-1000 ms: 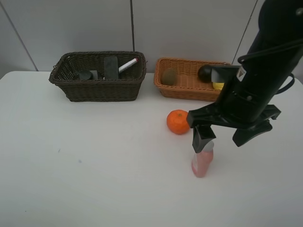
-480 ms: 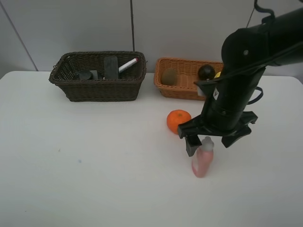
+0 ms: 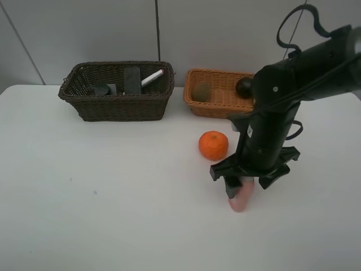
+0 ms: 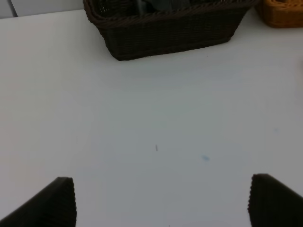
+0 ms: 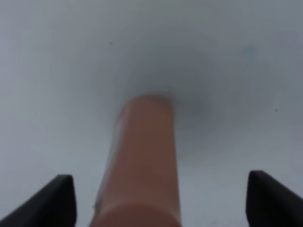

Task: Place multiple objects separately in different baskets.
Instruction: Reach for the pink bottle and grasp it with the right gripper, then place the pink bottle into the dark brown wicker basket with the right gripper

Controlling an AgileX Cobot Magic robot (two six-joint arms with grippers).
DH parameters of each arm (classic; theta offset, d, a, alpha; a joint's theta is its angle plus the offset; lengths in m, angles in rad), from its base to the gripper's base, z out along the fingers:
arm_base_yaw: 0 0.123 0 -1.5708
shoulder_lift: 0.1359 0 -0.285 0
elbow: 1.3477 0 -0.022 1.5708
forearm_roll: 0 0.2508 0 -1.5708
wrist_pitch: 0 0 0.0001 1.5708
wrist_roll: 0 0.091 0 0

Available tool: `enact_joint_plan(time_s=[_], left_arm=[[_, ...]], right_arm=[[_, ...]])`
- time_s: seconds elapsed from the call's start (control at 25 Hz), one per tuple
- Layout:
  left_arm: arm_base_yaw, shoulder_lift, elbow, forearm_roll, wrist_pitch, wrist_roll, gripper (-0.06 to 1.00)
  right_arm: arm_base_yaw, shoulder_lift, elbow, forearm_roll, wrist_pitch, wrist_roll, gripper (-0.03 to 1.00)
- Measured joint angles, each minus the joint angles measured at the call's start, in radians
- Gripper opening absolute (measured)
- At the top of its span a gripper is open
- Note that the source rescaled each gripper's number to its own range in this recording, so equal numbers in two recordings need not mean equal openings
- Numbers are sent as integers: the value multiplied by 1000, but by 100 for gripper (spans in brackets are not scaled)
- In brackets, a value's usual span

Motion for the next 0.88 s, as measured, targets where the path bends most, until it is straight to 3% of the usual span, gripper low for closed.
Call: enact_joint_plan(time_s=[0.2,0.24,0.64,0.88], left_arm=[[0,0,0,0,0,0,95],[0,0,0,0,0,0,95],[0,0,0,0,0,0,95],[0,0,0,0,0,0,95]], right_arm=[[0,0,3,1,-11,0,5],[0,0,3,0,-11,0,0],[0,-119,-18,30,53,-6,0],[0,-175,-256,33,105,-113,0]])
